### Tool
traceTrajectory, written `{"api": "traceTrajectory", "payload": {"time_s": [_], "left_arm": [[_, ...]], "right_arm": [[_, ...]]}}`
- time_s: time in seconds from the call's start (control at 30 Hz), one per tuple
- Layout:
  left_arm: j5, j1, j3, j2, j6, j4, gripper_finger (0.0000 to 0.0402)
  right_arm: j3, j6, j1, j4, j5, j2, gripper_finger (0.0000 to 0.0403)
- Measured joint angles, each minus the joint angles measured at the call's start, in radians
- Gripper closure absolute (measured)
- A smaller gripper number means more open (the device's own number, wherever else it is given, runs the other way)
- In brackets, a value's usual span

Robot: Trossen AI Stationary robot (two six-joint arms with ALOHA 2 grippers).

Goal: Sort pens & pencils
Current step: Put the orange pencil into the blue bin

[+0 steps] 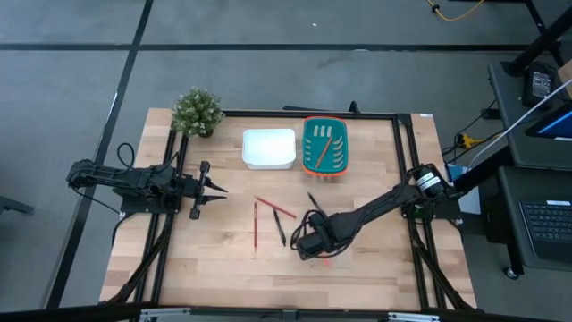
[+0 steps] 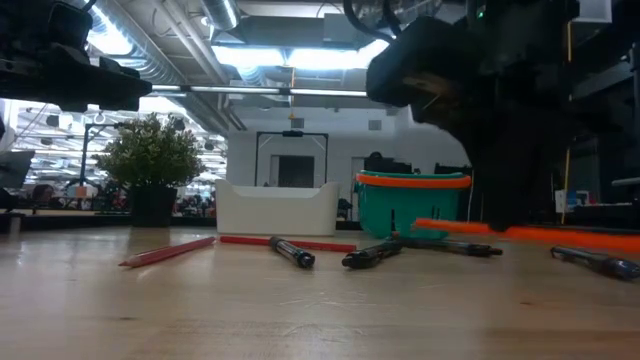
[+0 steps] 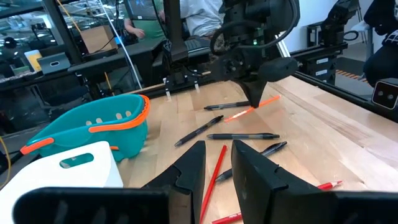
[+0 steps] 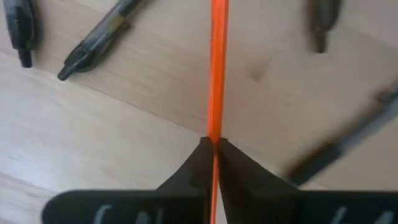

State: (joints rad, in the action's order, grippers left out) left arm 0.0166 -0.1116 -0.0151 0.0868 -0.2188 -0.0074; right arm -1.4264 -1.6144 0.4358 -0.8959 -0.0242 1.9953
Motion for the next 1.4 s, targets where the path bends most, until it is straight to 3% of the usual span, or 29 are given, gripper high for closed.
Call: {"api": "traceTrajectory", "payload": {"time_s": [0.4,0.73,1.13,1.4], "left_arm": [[0.0,0.0,0.0,0.0,0.0,0.0,0.033],[0.0,0.0,0.0,0.0,0.0,0.0,0.033],[0.0,0.0,0.0,0.0,0.0,0.0,0.033],[0.0,0.0,0.0,0.0,-0.001,0.0,0.033]], "right_arm": [[-0.195,0.048,-0.019,-0.395,-0.02,-0.003,0.0382],[-0.321,0.229,-0.161,-0.665,-0.101,-0.009,0.0382],[-0.324,0.566,-0.459,-0.675,-0.184,-0.017,0.0381],[-0.327,0.706,-0.642,-0.63,-0.196,-0.02,0.0381]]}}
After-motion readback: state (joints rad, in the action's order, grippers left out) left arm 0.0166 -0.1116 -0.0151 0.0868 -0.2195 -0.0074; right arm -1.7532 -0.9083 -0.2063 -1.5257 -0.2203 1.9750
